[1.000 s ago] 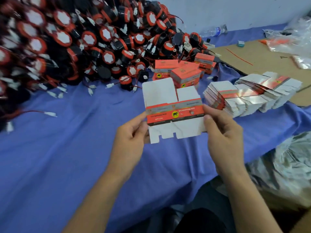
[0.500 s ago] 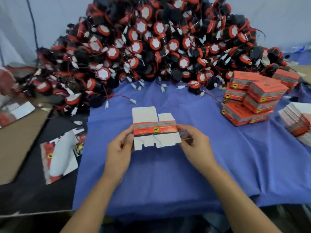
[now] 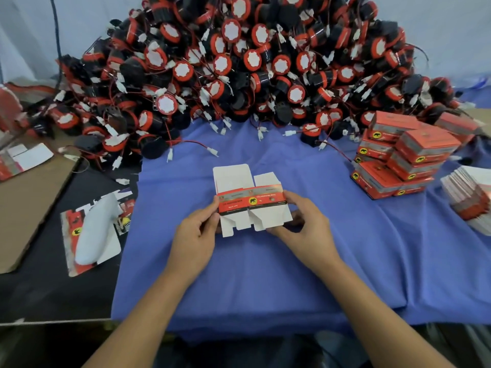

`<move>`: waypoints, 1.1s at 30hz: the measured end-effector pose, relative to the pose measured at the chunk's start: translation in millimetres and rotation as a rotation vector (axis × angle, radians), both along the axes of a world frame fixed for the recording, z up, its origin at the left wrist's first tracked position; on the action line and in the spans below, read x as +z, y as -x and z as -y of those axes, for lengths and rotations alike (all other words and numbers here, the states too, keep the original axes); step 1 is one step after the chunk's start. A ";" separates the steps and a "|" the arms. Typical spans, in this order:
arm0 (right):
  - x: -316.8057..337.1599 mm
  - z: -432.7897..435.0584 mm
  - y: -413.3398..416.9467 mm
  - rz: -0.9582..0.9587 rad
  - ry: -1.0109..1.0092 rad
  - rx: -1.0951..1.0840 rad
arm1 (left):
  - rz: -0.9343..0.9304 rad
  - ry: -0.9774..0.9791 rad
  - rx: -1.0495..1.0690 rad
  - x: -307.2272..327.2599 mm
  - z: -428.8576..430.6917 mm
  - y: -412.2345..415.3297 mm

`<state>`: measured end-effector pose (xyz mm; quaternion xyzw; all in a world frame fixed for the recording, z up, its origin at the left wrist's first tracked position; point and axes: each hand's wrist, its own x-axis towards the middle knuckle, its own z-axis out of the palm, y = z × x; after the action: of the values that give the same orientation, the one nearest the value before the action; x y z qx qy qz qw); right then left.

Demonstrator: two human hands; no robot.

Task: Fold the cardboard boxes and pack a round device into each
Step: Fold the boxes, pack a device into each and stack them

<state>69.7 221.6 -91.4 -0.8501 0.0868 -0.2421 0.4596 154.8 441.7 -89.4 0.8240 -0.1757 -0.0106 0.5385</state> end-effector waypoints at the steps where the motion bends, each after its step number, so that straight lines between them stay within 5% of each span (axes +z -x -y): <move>1: 0.0 -0.6 0.0 0.000 0.004 0.004 | 0.003 0.001 0.001 0.2 0.0 0.5; 11: -6.7 -3.5 0.5 -0.054 0.079 0.132 | 0.111 -0.104 -0.119 3.0 7.0 5.6; 24: -0.2 -6.2 10.4 0.063 0.155 0.187 | 0.110 -0.005 -0.071 6.9 6.2 8.9; 33: 12.5 -12.5 15.4 0.168 0.041 0.081 | 0.075 0.124 -0.236 18.4 2.2 18.2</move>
<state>54.3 234.1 -78.9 -0.8388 0.0088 -0.2954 0.4573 136.6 439.5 -71.1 0.7625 -0.2918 -0.0320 0.5766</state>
